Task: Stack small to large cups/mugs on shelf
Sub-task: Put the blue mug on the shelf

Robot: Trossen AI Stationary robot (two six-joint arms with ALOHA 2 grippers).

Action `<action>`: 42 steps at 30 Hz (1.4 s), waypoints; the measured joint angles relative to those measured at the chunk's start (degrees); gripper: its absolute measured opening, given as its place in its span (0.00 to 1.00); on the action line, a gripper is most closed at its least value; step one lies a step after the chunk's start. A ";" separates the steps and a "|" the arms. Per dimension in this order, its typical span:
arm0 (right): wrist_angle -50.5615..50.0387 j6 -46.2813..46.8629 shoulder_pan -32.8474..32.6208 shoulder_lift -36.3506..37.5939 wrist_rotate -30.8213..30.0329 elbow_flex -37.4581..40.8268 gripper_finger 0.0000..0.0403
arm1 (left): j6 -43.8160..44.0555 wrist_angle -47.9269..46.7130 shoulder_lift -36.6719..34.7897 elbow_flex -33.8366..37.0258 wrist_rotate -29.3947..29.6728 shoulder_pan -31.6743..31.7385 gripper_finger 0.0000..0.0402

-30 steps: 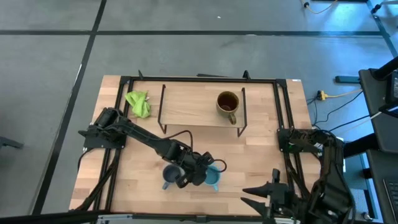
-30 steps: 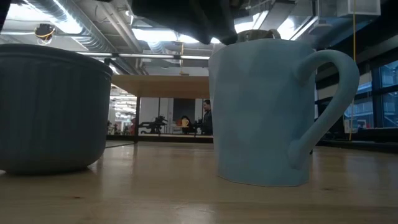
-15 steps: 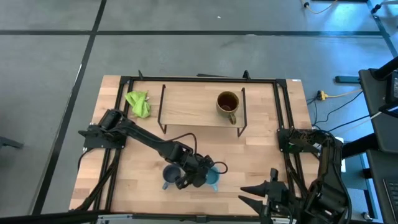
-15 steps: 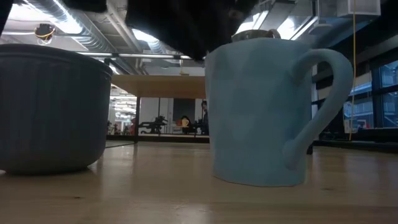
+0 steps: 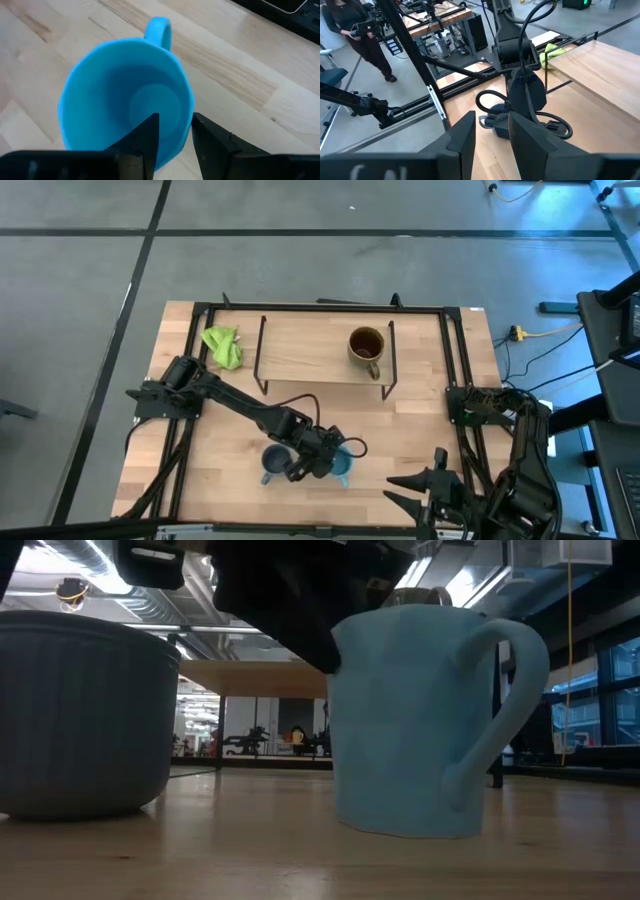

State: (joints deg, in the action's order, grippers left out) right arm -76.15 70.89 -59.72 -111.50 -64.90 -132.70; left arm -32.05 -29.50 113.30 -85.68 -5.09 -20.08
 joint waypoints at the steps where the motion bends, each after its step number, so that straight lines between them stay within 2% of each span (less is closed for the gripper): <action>1: -0.24 0.00 0.00 0.00 0.00 0.00 0.29 | 0.00 -0.34 0.00 -0.01 0.03 0.14 0.26; 15: -3.38 0.00 0.00 0.00 0.00 0.00 0.29 | 0.43 -5.13 -0.11 -0.06 0.04 2.59 0.04; 22: -4.20 0.20 0.00 0.00 0.00 0.00 0.29 | -1.42 -5.34 -0.11 -0.08 1.34 2.52 0.09; 26: -5.93 2.27 0.00 0.00 0.07 0.00 0.29 | -2.15 -5.89 -0.17 -0.16 2.90 2.53 0.07; 30: -7.33 3.68 0.00 0.00 0.17 0.00 0.29 | -2.51 -10.93 -0.26 -2.25 3.82 2.81 0.04; 37: -8.83 3.70 0.00 0.00 0.17 0.00 0.29 | -1.01 -18.95 -0.26 -8.87 6.33 5.14 0.06; 42: -9.23 3.69 0.00 0.00 0.17 0.00 0.29 | 0.36 -26.27 -0.33 -13.85 5.91 7.01 0.04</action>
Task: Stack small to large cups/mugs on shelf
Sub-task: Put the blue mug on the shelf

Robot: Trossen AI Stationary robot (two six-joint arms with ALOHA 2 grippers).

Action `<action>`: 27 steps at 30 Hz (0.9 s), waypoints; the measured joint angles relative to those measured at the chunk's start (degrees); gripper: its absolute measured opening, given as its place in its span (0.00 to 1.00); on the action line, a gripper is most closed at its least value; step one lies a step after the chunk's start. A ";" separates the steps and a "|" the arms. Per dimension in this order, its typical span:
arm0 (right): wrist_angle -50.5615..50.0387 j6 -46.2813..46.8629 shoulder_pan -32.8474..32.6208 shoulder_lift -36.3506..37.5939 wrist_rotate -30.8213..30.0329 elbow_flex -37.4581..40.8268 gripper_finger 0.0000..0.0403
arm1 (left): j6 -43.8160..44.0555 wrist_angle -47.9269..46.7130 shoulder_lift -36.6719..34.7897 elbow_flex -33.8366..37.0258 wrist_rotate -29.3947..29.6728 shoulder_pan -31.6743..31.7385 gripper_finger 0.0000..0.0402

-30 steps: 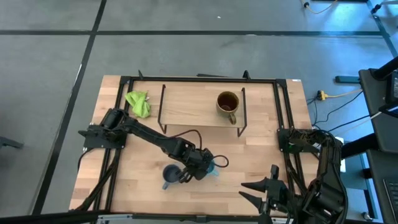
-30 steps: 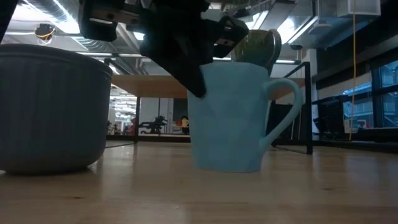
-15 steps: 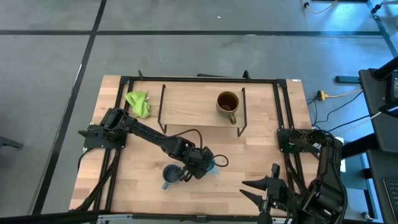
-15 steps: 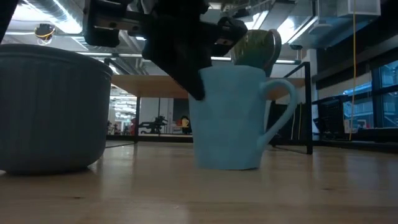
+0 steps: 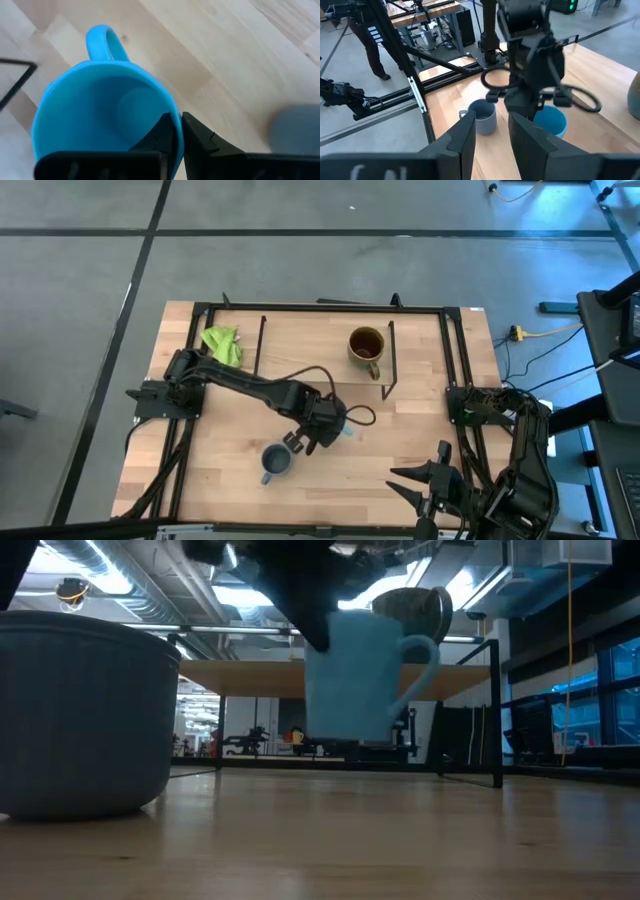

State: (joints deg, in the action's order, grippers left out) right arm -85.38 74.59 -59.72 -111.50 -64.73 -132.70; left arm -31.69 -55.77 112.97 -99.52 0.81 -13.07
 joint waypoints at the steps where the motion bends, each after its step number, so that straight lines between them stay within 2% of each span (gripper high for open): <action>1: -0.15 0.02 0.00 -0.02 0.00 0.00 0.29 | 0.10 -1.63 0.00 -0.70 -0.27 0.20 0.04; 12: -1.51 0.37 0.00 -0.02 0.33 0.00 0.29 | 1.24 -11.11 -0.22 -4.37 -0.72 -1.57 0.04; 16: -1.97 0.37 -0.02 -0.02 0.35 0.00 0.29 | 2.28 -11.50 -0.73 -7.18 -0.47 -2.30 0.04; 23: -2.04 0.39 -0.02 -0.02 0.39 0.00 0.29 | 3.04 -11.81 -5.52 -9.60 0.12 -2.35 0.04; 27: -2.04 0.42 -0.02 -0.02 0.42 0.00 0.29 | 2.14 -14.69 -9.12 -9.60 3.34 -1.64 0.04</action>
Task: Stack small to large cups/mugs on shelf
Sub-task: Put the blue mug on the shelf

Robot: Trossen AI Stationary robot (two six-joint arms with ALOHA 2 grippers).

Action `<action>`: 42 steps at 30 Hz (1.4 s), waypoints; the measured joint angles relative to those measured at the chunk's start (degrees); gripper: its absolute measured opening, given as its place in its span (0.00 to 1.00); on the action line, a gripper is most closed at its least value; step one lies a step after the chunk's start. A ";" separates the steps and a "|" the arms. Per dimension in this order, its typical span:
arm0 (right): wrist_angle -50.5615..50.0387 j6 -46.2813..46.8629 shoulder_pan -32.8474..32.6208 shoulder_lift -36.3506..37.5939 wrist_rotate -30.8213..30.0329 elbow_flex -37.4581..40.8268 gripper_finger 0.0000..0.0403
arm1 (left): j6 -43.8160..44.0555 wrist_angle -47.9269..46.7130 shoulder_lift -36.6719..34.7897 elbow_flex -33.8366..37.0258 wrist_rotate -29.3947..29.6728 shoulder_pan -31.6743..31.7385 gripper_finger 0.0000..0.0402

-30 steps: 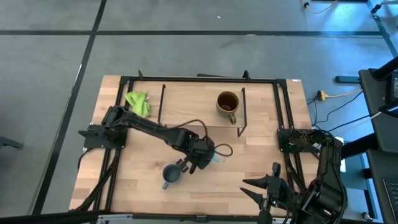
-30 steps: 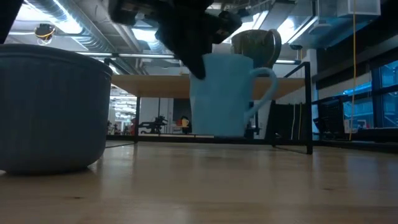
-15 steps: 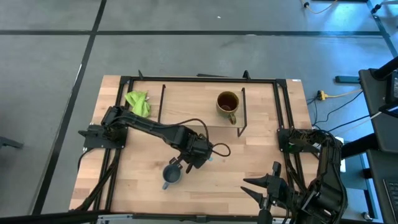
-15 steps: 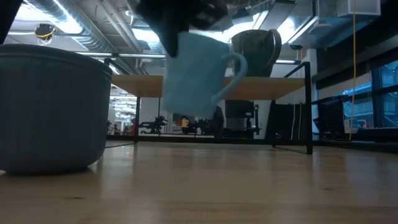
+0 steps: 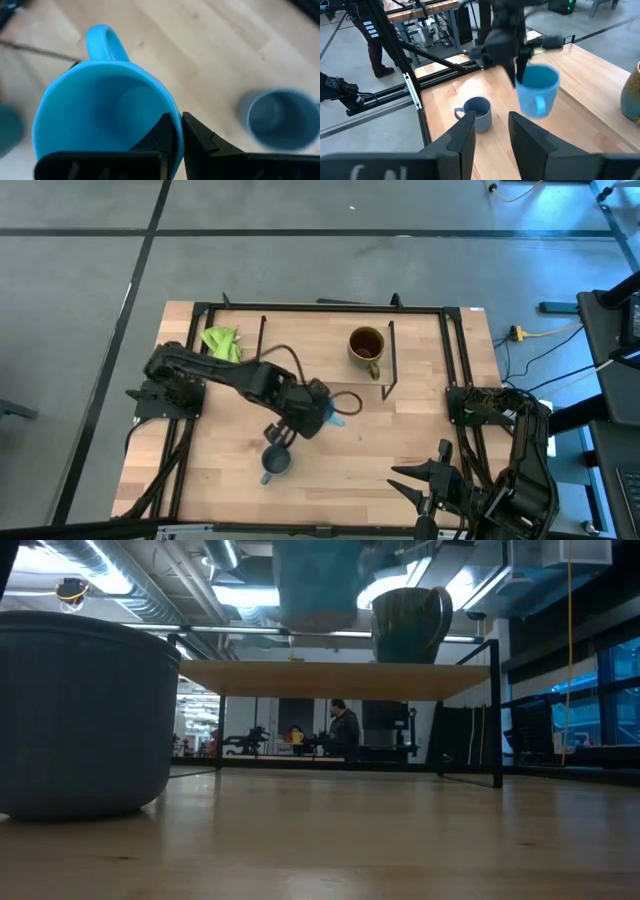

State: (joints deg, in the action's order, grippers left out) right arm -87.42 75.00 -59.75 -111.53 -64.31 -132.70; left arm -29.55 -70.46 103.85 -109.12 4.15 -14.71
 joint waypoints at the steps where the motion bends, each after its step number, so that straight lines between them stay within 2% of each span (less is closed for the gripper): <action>1: 0.00 0.00 0.00 0.00 0.00 0.00 0.29 | -1.02 -0.85 -0.77 0.00 1.25 0.28 0.04; 5: -0.02 0.00 0.00 0.00 -0.02 0.00 0.29 | -9.24 -0.84 -3.03 0.02 5.32 1.78 0.04; 16: 0.33 2.71 0.00 0.00 -0.02 0.00 0.29 | -24.63 -3.58 -3.44 0.04 5.50 10.19 0.04; 20: 0.14 2.69 0.00 0.00 -0.04 0.00 0.29 | -26.62 -4.86 -4.25 0.04 2.37 12.82 0.04; 25: -0.22 2.59 -0.02 0.00 -0.05 0.00 0.29 | -30.83 -4.96 -4.06 0.04 1.78 14.46 0.04; 29: -0.35 2.49 -0.02 0.00 -0.63 0.00 0.29 | -31.19 -4.07 -4.06 0.54 0.42 16.56 0.04; 35: -0.24 2.39 0.28 0.00 -4.98 0.00 0.29 | -34.01 -3.16 -4.04 2.47 -0.29 19.92 0.04; 42: 1.20 2.40 3.23 -0.16 -4.93 -0.05 0.29 | -34.02 -1.08 -4.04 2.95 -3.38 22.57 0.04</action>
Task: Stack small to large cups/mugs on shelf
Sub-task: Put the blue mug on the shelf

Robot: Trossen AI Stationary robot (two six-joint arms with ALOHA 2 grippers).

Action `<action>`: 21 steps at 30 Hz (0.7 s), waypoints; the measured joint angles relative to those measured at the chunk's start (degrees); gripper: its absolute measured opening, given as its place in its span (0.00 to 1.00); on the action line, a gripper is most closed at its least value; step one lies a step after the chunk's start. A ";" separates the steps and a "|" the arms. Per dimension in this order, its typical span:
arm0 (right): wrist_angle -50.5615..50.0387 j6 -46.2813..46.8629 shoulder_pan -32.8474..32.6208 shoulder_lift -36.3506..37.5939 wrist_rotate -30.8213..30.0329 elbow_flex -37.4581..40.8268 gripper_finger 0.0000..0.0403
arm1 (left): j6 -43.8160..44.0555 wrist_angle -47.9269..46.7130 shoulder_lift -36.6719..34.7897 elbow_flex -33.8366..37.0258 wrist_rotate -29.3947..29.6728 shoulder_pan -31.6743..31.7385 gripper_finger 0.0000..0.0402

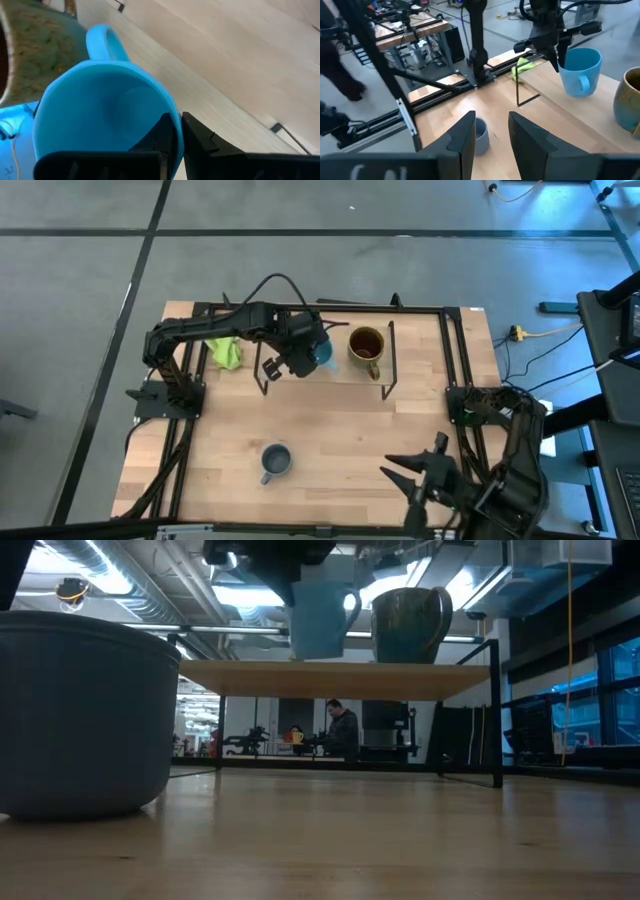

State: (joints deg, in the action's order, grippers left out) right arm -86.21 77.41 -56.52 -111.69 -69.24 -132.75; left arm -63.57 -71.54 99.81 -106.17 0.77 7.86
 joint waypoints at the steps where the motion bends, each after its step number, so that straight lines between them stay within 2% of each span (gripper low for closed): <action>1: 0.04 0.00 0.81 -0.08 0.42 -0.02 0.29 | 0.03 0.08 0.00 0.00 -0.32 0.27 0.04; 6: 0.23 0.12 5.37 -0.19 7.88 -0.02 0.29 | 1.73 0.04 0.00 0.00 -4.70 2.06 0.04; 9: 0.23 -0.86 7.55 -0.19 10.91 -0.02 0.29 | 2.79 0.03 0.04 0.00 -4.80 2.68 0.04; 15: 0.38 -3.22 9.39 -0.19 11.33 -0.02 0.29 | 3.65 -1.53 0.04 0.04 -5.25 4.22 0.04; 21: 0.39 -3.56 9.60 -0.19 10.91 -0.02 0.29 | 5.37 -2.41 0.09 0.04 -8.89 6.03 0.04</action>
State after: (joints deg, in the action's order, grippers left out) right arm -85.82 73.84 -46.92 -111.87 -58.33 -132.77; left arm -58.20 -73.95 99.90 -106.13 -8.12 13.89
